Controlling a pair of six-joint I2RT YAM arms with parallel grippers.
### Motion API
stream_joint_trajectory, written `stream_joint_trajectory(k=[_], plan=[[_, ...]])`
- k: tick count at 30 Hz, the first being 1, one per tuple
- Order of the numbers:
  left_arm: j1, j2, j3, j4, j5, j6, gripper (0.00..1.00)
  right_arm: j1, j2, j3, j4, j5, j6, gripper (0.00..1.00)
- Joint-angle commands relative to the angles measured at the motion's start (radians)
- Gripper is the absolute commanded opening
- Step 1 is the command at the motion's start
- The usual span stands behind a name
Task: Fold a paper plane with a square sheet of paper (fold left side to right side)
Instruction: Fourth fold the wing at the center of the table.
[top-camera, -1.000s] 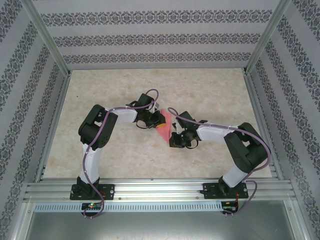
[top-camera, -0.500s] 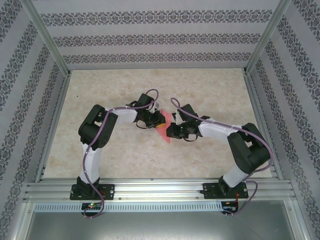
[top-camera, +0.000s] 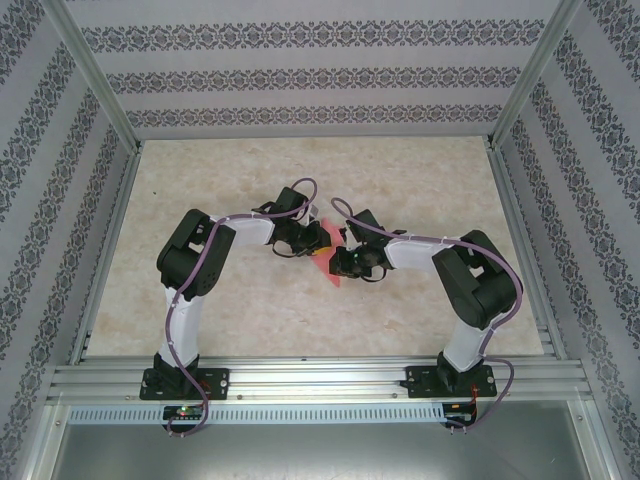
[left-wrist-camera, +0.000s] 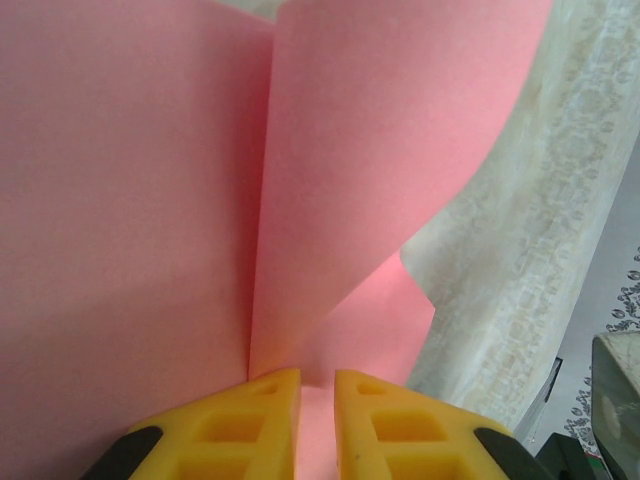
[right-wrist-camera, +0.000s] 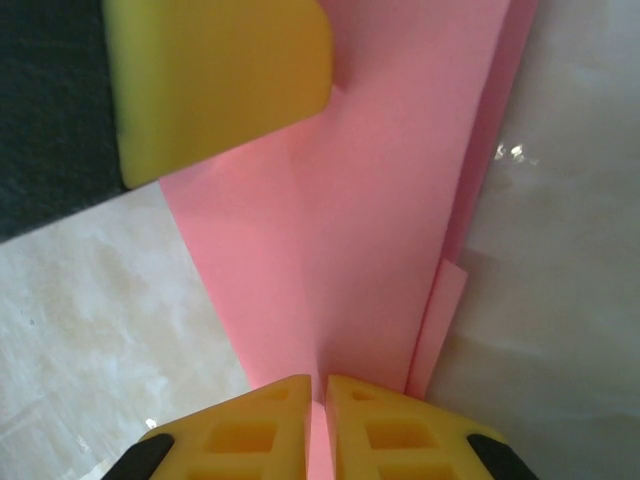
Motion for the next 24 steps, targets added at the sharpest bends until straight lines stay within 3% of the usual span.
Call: stream_joint_trajectory(k=[1,8,24], plan=[[0.006,0.04,0.015,-0.102,-0.076,0.036,0.19,0.006,0.026,-0.022,-0.103,0.067,0.003,0.14],[0.024,0.084,0.162,-0.19,-0.089,0.082,0.19,0.008,0.034,-0.058,-0.158,0.067,-0.014,0.12],[0.083,0.169,0.335,-0.196,-0.102,0.102,0.23,0.032,0.069,-0.062,-0.196,0.102,-0.026,0.1]])
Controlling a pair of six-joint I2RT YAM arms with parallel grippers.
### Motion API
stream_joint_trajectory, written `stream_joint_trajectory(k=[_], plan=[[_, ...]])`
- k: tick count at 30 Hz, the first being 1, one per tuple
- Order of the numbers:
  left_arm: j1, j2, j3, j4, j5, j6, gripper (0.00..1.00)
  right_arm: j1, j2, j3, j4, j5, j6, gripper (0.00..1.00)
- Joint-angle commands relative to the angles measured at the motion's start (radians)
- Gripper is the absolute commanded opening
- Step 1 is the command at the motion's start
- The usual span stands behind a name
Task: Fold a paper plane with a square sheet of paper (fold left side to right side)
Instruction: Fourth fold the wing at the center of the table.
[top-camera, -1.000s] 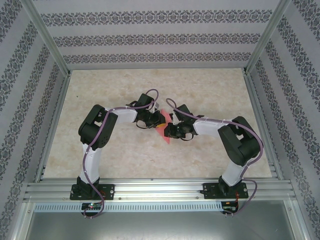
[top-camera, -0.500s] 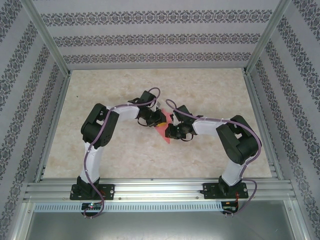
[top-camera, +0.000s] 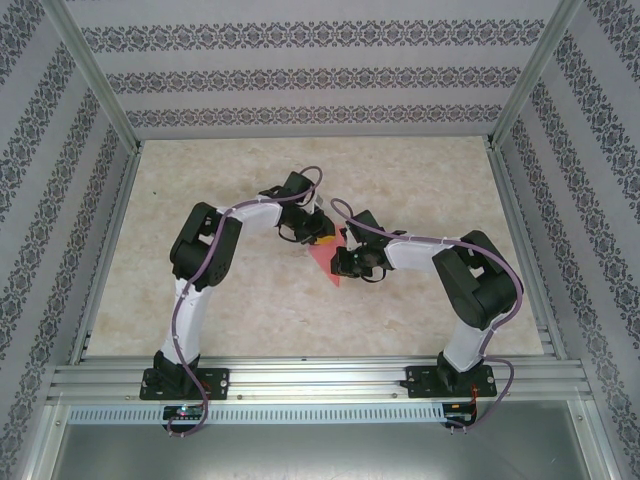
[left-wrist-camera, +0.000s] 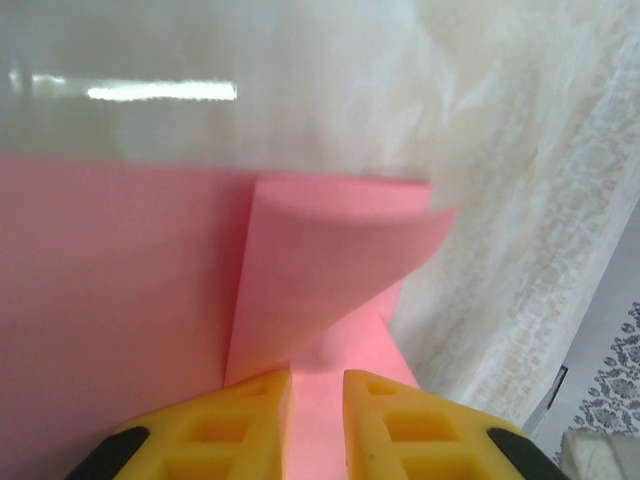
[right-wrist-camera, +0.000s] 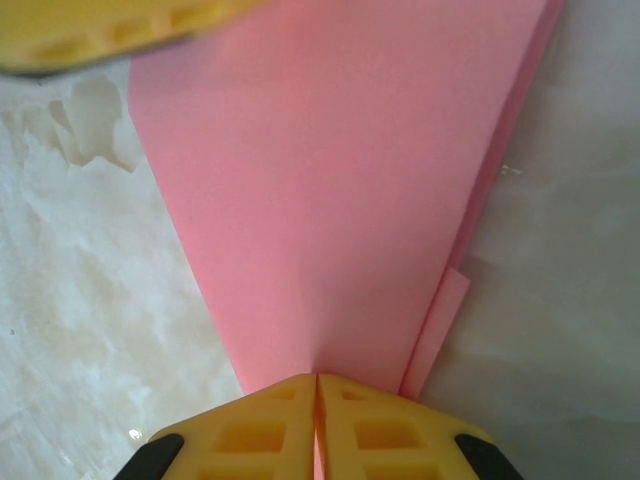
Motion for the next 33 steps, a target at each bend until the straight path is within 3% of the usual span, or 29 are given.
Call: stream_joint_trajectory(k=[1,15,22,26,33], plan=[[0.06,0.043,0.062,0.04,-0.106,0.042,0.23,0.025,0.069,-0.056,-0.195,0.072,-0.016,0.1],[0.117,0.103,0.192,0.016,-0.089,0.065,0.23,0.026,0.059,-0.059,-0.188,0.067,-0.015,0.1],[0.123,-0.123,0.034,0.041,-0.115,0.122,0.25,-0.016,0.034,-0.032,-0.225,0.052,-0.079,0.11],[0.104,-0.229,-0.085,0.092,-0.052,0.121,0.25,-0.032,0.033,-0.001,-0.258,0.039,-0.124,0.11],[0.002,-0.205,-0.134,0.109,0.016,0.125,0.23,-0.032,0.043,0.004,-0.252,0.03,-0.129,0.11]])
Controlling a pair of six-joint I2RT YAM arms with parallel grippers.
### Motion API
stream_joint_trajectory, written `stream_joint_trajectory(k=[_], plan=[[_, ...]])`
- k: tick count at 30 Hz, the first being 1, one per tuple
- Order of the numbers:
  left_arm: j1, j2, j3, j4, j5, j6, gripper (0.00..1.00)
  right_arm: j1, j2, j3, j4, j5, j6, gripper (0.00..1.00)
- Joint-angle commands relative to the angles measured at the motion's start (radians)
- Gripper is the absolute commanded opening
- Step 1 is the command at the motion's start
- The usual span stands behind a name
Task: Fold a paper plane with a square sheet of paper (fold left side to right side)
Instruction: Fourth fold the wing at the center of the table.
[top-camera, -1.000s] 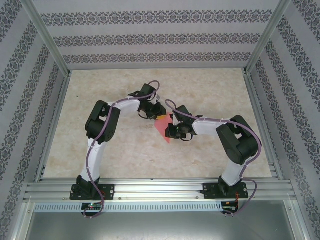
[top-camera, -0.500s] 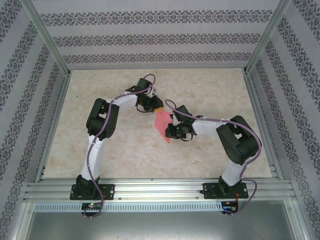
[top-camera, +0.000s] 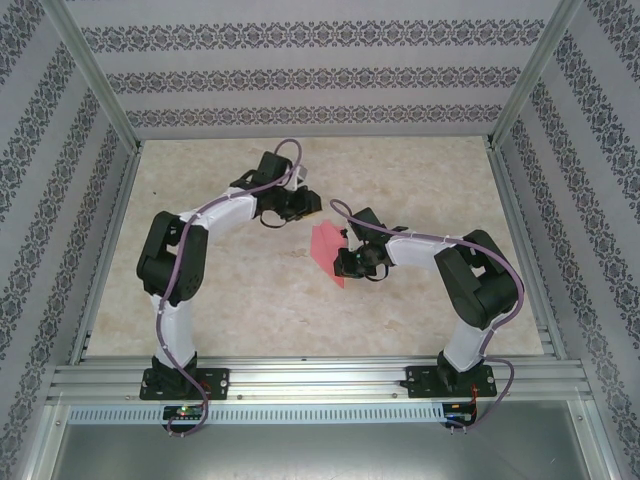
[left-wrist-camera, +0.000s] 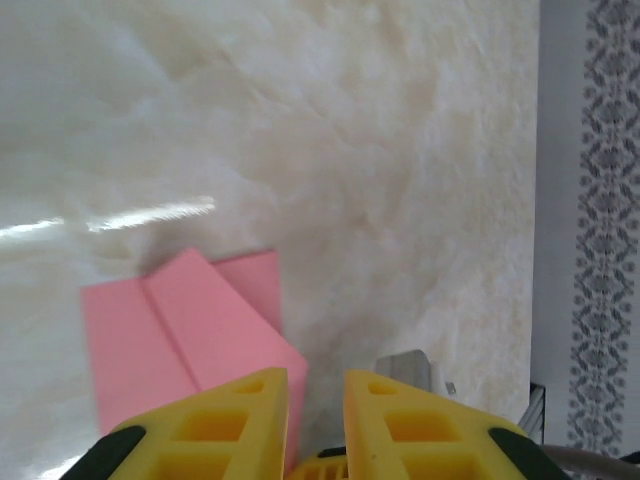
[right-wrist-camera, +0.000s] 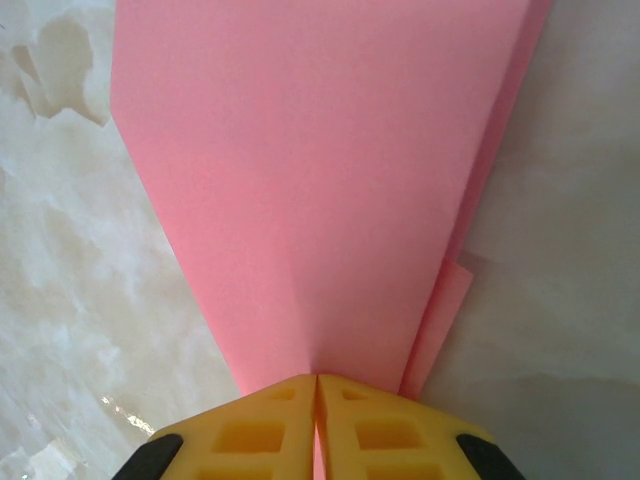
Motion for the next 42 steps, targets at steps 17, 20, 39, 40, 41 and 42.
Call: stream_joint_trajectory(k=[17,20,39,40,41,42], plan=[[-0.052,0.245,0.03,0.024,-0.029,0.009,0.22,-0.008,-0.061,-0.053,-0.108,0.032,0.019,0.12],[-0.052,0.245,-0.003,0.045,-0.032,-0.001,0.22,-0.017,-0.128,-0.047,-0.105,0.025,0.049,0.12],[-0.054,0.247,-0.045,0.079,-0.035,-0.03,0.21,0.046,0.001,0.083,0.077,0.117,0.381,0.14],[-0.054,0.249,-0.045,0.077,-0.035,-0.03,0.21,0.046,0.012,0.086,0.069,0.124,0.379,0.14],[-0.055,0.248,-0.045,0.077,-0.035,-0.029,0.21,0.046,0.019,0.089,0.057,0.136,0.377,0.14],[-0.054,0.248,-0.045,0.077,-0.037,-0.03,0.21,0.045,0.025,0.089,0.045,0.149,0.376,0.13]])
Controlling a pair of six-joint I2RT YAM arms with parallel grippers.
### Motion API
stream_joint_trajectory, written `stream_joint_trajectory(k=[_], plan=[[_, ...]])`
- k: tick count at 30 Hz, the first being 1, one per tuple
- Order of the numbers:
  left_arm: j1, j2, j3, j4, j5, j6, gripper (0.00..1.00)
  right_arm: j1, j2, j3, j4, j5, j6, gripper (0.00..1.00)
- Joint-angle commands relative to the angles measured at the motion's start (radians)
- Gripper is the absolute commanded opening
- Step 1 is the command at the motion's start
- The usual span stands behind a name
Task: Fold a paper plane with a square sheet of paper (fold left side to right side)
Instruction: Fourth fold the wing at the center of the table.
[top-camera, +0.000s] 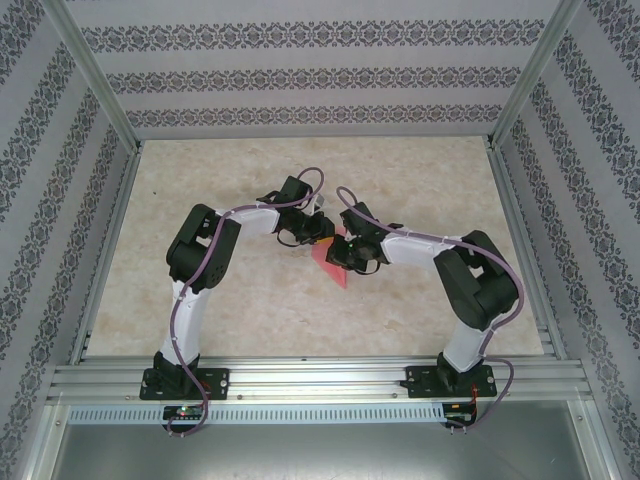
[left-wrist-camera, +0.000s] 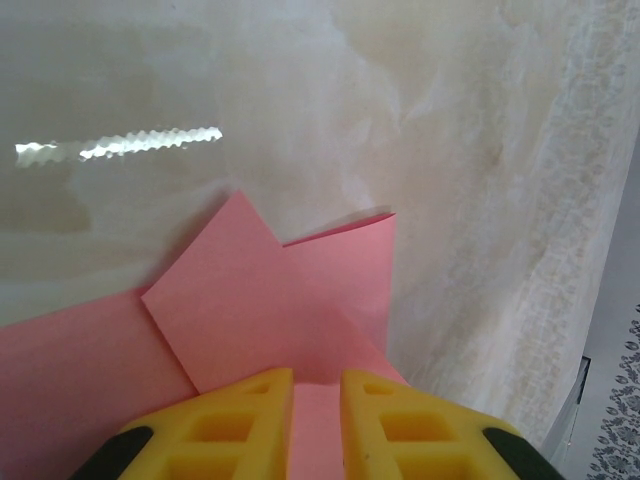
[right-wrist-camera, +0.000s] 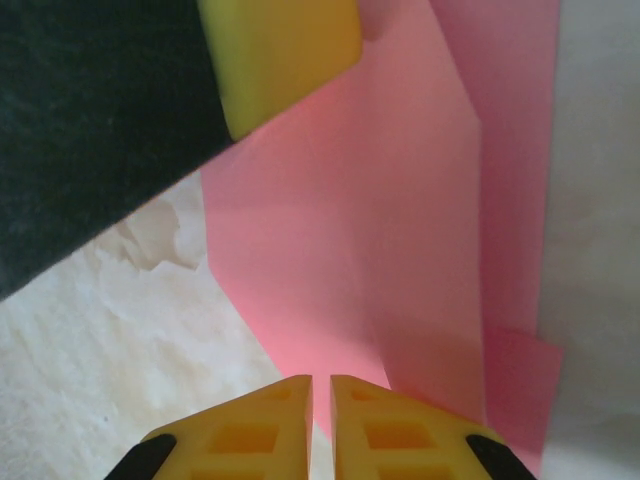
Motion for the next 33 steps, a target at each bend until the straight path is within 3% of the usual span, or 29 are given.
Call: stream_joint_trajectory(k=[1,12,26,33], plan=[[0.0,0.041,-0.042,-0.013,-0.066,0.003,0.21,0.005,0.022,0.022,-0.032,0.065,0.019,0.13],[-0.001,0.043,-0.038,-0.021,-0.075,0.003,0.21,-0.002,0.014,-0.077,-0.083,0.055,0.071,0.12],[-0.001,0.047,-0.03,-0.035,-0.085,0.011,0.21,0.025,-0.004,-0.105,-0.267,-0.01,-0.084,0.11],[-0.001,0.051,-0.025,-0.034,-0.082,0.01,0.21,0.028,-0.063,-0.118,-0.157,-0.034,-0.076,0.14]])
